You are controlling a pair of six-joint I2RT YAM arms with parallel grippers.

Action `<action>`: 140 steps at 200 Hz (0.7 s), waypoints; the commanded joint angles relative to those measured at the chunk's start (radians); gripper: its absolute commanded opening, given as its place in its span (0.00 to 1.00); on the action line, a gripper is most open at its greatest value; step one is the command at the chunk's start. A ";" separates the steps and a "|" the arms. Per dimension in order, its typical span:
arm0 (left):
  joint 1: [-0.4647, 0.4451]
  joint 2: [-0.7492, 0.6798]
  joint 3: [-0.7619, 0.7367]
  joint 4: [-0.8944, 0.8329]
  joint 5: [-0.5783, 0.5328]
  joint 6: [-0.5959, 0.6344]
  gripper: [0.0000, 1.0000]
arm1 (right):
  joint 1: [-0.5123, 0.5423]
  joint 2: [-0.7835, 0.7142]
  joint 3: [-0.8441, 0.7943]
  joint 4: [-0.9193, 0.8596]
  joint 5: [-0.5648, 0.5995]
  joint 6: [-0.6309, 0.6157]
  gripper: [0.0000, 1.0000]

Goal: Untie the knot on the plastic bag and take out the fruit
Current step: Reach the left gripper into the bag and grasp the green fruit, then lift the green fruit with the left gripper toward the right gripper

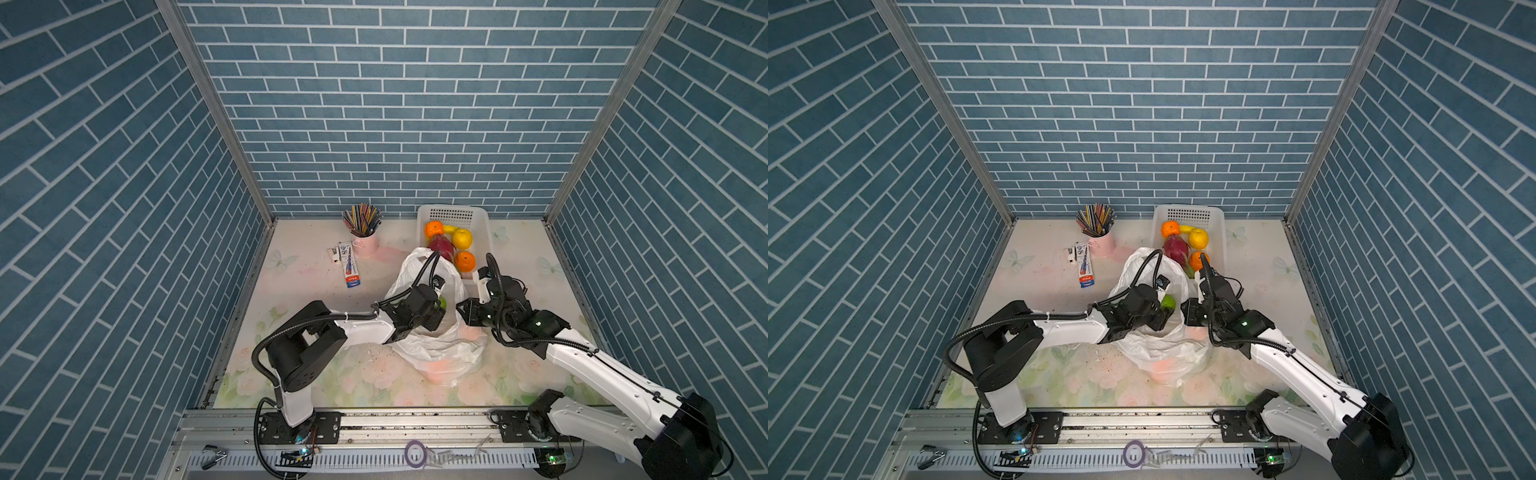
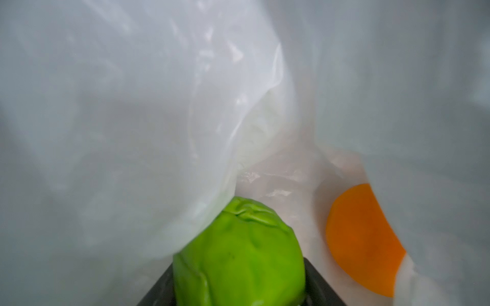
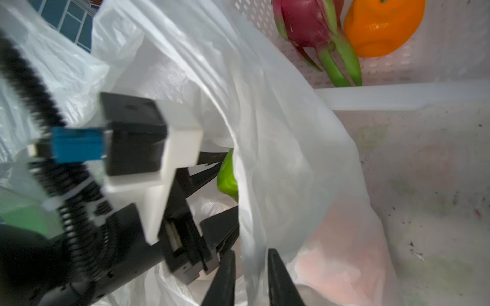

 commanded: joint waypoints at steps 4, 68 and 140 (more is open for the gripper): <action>-0.004 -0.076 -0.057 0.071 0.035 -0.030 0.42 | 0.004 -0.004 0.024 -0.039 0.034 0.025 0.32; -0.004 -0.245 -0.169 0.160 0.028 0.053 0.41 | 0.004 -0.077 0.093 -0.076 0.094 0.010 0.61; -0.008 -0.422 -0.245 0.284 0.046 0.255 0.41 | -0.006 -0.143 0.163 0.040 -0.081 -0.065 0.87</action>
